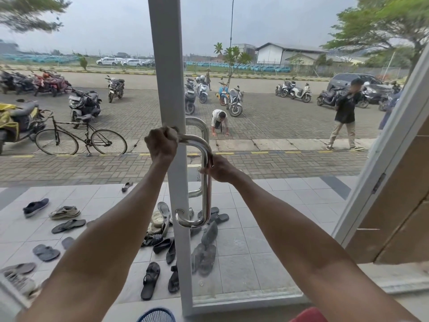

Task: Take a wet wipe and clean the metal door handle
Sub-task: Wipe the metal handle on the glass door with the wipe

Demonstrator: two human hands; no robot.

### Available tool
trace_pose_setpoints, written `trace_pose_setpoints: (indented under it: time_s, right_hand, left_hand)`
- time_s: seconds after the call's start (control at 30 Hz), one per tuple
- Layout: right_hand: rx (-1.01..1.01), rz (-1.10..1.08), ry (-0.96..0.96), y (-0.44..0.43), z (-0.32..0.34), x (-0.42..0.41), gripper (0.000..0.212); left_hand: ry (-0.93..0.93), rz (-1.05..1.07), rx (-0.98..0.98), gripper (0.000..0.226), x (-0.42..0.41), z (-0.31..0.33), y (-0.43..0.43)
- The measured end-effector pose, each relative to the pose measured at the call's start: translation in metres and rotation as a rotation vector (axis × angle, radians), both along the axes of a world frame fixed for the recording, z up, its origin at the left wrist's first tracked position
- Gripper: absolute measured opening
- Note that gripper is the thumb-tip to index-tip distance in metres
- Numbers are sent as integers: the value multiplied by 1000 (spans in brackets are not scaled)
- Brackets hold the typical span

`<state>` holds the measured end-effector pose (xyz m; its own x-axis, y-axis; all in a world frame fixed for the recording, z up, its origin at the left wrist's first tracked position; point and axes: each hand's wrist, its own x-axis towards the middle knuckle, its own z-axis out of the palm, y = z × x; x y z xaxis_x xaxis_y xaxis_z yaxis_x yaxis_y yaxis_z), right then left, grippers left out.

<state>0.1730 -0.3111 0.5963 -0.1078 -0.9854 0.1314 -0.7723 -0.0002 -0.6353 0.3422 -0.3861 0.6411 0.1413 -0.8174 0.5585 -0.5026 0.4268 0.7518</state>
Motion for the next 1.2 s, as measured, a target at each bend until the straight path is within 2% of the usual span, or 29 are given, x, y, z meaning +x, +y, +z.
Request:
trace_pose_setpoints:
  time_s: [0.07, 0.13, 0.2, 0.3, 0.4, 0.47, 0.6, 0.67, 0.7, 0.77, 0.83, 0.9, 0.97, 1.03, 1.13, 1.2]
  right_hand:
    - [0, 4, -5, 1, 1, 0, 22]
    - [-2, 6, -4, 0, 0, 0, 24]
    - [-4, 3, -6, 0, 0, 0, 24]
    - [-14, 8, -15, -2, -1, -1, 29]
    - [-21, 12, -4, -3, -3, 0, 25]
    - [-26, 19, 1, -3, -4, 0, 19]
    - [-39, 26, -11, -1, -4, 0, 18]
    - [-42, 20, -14, -2, -5, -1, 21]
    - [-47, 16, -12, -2, -5, -1, 21]
    - [-49, 14, -8, -3, -5, -1, 19]
    - [-52, 11, -3, -4, -6, 0, 17]
    - [-55, 5, -3, -5, -7, 0, 20]
    - [-55, 4, -8, -5, -7, 1, 21]
    - [-56, 4, -11, -4, -6, 1, 20]
    - [-59, 9, -14, -3, -6, 2, 18]
    - [-57, 13, -25, -3, -7, 3, 22]
  left_hand:
    - [280, -17, 281, 22, 0, 2, 0]
    - [548, -205, 480, 18, 2, 2, -1]
    - [769, -401, 590, 29, 3, 2, -2]
    - [1043, -548, 663, 37, 3, 10, 0]
    - [1172, -644, 693, 47, 6, 14, 8]
    - [1164, -675, 733, 52, 11, 9, 13]
    - [1124, -674, 735, 36, 13, 5, 27]
    - [1040, -562, 591, 25, 8, 4, 29]
    - [939, -485, 454, 27, 4, 2, 26]
    - [588, -304, 224, 31, -4, 0, 30]
    - [266, -127, 174, 33, -11, -5, 40]
    - [65, -160, 36, 45, -14, -14, 45]
    - [-135, -254, -135, 76, -14, -28, 47]
    - [-358, -251, -234, 95, -12, -38, 45]
    - [-742, -235, -381, 104, -8, -39, 48]
    - [-879, -237, -468, 103, -6, -34, 45]
